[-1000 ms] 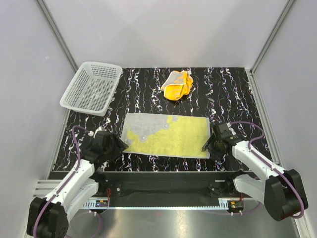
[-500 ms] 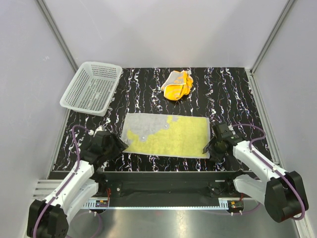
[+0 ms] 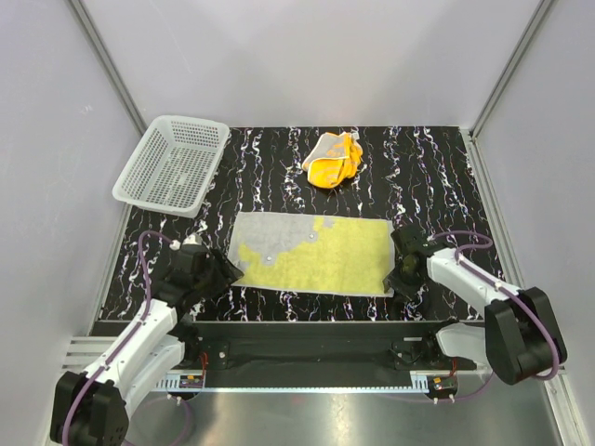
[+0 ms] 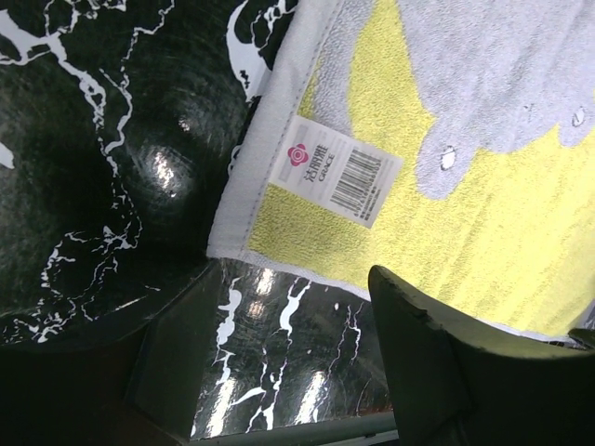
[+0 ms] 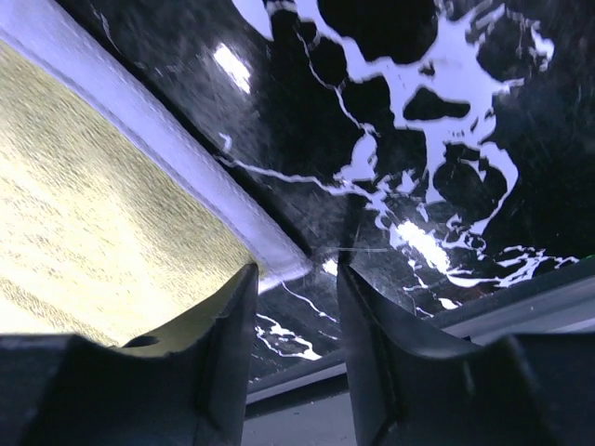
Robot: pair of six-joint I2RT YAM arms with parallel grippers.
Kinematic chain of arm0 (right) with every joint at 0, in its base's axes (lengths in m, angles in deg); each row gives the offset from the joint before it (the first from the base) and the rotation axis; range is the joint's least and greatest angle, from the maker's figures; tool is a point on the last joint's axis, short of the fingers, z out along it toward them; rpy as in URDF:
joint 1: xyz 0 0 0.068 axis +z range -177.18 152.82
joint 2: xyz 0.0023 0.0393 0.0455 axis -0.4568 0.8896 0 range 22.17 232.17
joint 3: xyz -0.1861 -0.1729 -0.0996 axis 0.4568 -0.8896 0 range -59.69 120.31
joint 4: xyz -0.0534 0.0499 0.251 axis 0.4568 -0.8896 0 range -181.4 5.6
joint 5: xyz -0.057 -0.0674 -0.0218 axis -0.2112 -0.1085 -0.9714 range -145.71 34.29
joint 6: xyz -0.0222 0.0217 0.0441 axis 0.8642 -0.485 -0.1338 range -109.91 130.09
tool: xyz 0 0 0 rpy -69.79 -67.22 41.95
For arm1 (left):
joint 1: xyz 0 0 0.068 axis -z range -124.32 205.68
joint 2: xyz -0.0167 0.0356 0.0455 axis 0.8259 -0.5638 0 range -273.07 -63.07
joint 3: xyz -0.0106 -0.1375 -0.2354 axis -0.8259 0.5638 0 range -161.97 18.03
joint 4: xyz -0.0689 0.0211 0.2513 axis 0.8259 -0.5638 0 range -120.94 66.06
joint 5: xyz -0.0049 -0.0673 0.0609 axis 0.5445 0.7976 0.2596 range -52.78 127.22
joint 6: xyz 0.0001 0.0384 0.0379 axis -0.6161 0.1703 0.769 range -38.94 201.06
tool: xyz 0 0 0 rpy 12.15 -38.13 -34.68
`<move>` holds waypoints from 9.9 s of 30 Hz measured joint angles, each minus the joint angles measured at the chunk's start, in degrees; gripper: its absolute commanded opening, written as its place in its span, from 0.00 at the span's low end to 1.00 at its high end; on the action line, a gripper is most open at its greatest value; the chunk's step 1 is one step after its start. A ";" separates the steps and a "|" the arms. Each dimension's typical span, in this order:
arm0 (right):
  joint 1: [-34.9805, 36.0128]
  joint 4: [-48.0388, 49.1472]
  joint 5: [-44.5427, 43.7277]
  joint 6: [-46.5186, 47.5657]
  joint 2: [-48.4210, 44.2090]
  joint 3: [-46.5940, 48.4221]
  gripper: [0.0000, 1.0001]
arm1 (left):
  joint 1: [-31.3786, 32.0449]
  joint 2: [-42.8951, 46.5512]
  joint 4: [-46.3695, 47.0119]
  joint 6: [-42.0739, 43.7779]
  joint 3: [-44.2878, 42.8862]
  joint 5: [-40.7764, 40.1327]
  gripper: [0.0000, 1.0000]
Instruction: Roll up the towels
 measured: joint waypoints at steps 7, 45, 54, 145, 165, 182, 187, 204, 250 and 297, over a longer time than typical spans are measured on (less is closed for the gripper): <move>0.00 -0.39 -2.16 1.05 5.66 3.96 0.18 | 0.00 -1.29 1.62 0.13 0.00 0.59 0.70; 0.00 -1.79 -3.34 8.44 0.59 8.57 0.00 | -0.11 -13.94 8.15 -2.05 -2.54 -1.53 0.39; 0.00 -1.75 -3.32 8.57 0.59 8.50 0.00 | -0.11 -12.50 8.39 -1.31 -0.98 0.13 0.00; -16.06 1.57 -6.14 25.11 37.97 51.60 0.76 | -8.00 -61.61 0.52 11.19 -58.36 1.18 0.99; -16.06 9.97 7.32 30.21 30.73 31.21 0.67 | 2.05 -37.13 2.10 6.47 -27.41 1.60 0.95; -16.04 11.78 9.84 30.53 29.05 23.82 0.21 | 2.86 -49.83 10.71 3.06 -32.39 2.75 0.92; -14.01 12.52 12.00 29.00 25.05 18.71 0.20 | 0.35 -57.44 10.32 3.91 -40.92 2.75 0.92; 9.22 15.61 14.69 13.03 19.87 13.11 0.67 | -3.85 -74.93 -0.09 7.96 -67.04 2.01 0.92; 6.69 22.47 6.03 9.35 10.08 3.04 0.13 | 14.51 -45.81 -5.44 12.61 -51.87 -2.21 0.91; 6.69 3.37 8.85 11.15 5.60 13.70 0.03 | 58.60 -57.18 21.84 27.50 -41.75 -19.93 0.79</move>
